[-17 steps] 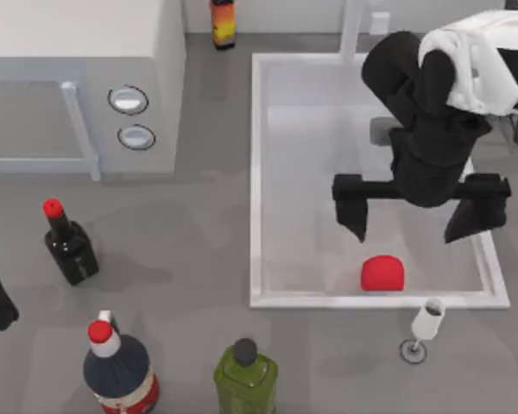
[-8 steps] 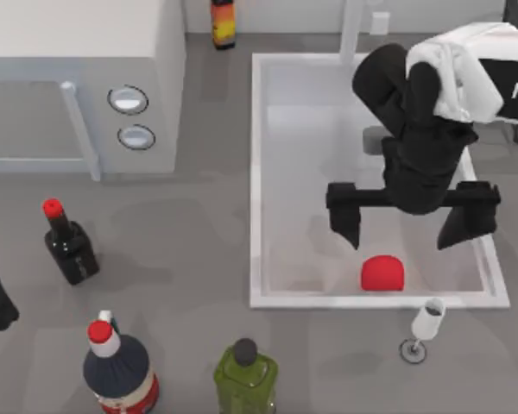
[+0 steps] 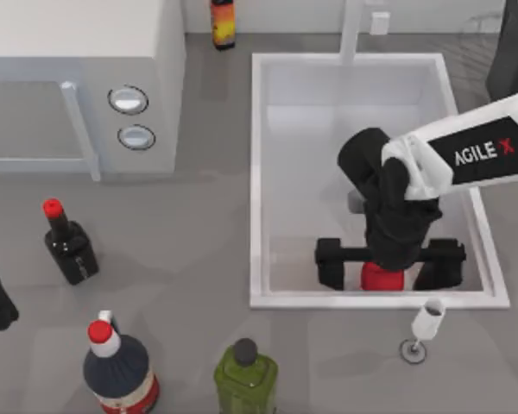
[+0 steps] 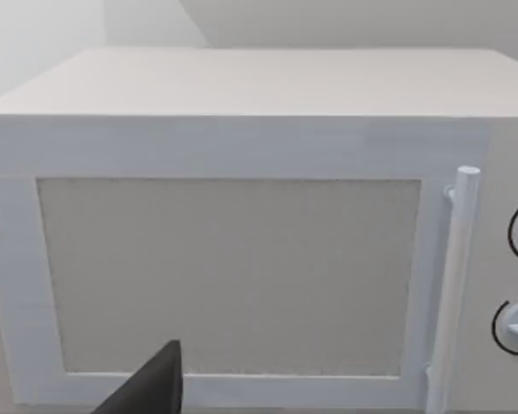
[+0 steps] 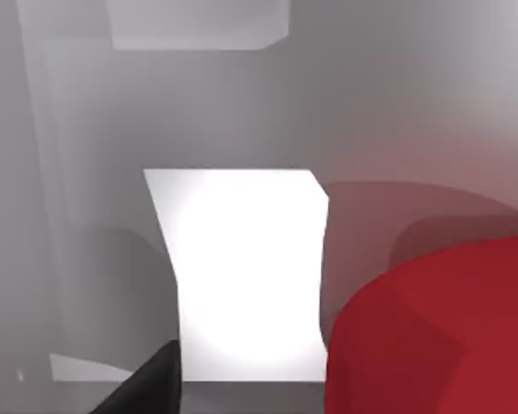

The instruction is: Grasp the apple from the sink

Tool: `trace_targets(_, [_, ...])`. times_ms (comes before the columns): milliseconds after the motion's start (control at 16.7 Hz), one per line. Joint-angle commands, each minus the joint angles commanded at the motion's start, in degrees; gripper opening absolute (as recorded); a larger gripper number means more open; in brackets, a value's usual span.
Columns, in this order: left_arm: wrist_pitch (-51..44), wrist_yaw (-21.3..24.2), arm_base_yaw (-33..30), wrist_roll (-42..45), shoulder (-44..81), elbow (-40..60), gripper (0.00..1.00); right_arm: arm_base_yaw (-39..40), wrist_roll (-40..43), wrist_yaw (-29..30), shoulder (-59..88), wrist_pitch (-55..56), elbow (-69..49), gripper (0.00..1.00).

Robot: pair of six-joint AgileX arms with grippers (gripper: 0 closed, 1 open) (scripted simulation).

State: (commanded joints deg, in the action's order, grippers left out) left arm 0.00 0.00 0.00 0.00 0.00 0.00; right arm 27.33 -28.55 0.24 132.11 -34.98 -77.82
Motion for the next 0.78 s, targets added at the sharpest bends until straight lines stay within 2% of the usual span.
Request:
trace_targets(420, [0.0, 0.0, 0.0, 0.0, 0.0, 0.0, 1.00, 0.1, -0.1, 0.0, 2.8, 3.7, 1.7, 1.00])
trace_targets(780, [0.0, 0.0, 0.0, 0.0, 0.0, 0.0, 1.00, 0.1, -0.1, 0.0, 2.8, 3.7, 1.7, 0.55])
